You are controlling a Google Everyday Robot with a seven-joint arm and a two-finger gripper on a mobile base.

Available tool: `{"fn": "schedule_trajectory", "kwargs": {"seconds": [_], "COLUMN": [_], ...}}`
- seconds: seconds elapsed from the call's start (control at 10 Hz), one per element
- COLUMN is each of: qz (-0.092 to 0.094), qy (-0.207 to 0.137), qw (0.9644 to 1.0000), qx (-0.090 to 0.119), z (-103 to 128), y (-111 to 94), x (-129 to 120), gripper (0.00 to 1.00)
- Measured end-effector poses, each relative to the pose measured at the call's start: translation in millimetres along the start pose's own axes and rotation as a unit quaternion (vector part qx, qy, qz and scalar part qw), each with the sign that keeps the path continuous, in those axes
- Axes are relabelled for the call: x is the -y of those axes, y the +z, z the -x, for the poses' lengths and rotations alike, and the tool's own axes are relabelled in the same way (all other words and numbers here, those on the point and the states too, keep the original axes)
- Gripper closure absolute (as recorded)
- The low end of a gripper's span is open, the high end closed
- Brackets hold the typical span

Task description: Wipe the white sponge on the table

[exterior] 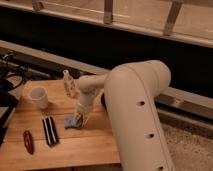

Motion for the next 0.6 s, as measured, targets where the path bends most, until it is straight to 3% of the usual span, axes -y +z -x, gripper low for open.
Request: {"fn": "schedule_trajectory", "kwargs": {"seconds": [0.6], "qz": [-0.001], "qy": [-0.003], "qw": [1.0000], "qx": [0.004], "z": [10.3], "y": [-3.1], "x": [1.6], "gripper": [1.00]}}
